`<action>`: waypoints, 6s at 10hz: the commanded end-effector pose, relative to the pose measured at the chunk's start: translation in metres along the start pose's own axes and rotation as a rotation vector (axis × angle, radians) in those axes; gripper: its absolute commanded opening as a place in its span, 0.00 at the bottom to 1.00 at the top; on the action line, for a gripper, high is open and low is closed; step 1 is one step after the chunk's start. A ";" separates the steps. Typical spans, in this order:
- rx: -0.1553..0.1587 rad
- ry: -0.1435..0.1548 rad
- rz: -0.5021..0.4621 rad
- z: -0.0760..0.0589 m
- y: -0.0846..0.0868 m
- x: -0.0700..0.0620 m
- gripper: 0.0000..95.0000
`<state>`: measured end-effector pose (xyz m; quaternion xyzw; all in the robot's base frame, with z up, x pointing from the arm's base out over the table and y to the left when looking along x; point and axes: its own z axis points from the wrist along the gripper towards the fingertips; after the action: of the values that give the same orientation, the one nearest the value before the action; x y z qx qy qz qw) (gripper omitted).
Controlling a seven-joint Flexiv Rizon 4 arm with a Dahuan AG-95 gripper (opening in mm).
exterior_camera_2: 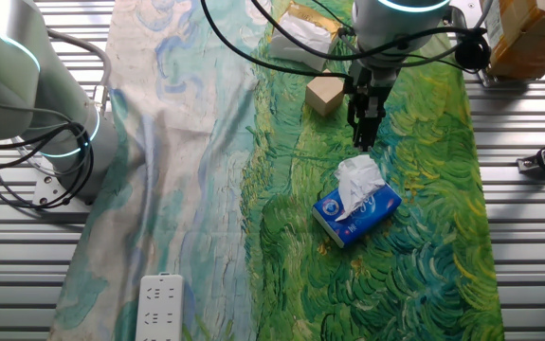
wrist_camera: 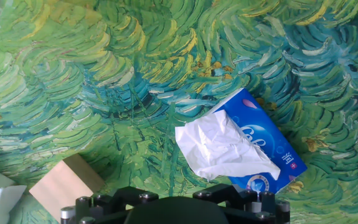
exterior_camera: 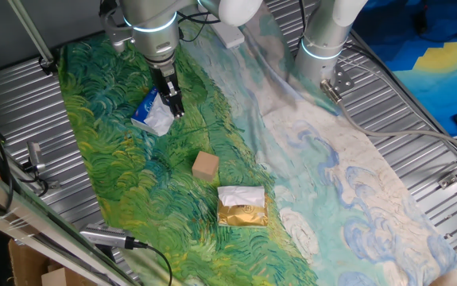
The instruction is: Pick up one small block
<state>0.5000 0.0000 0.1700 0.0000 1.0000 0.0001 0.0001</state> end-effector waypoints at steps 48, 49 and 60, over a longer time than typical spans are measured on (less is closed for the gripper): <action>-0.065 0.050 -0.653 0.046 0.038 -0.018 0.80; -0.058 0.051 -0.639 0.046 0.048 -0.013 0.80; 0.018 0.001 -0.502 0.109 0.154 0.044 0.80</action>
<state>0.4560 0.1536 0.0606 -0.2485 0.9686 -0.0104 0.0014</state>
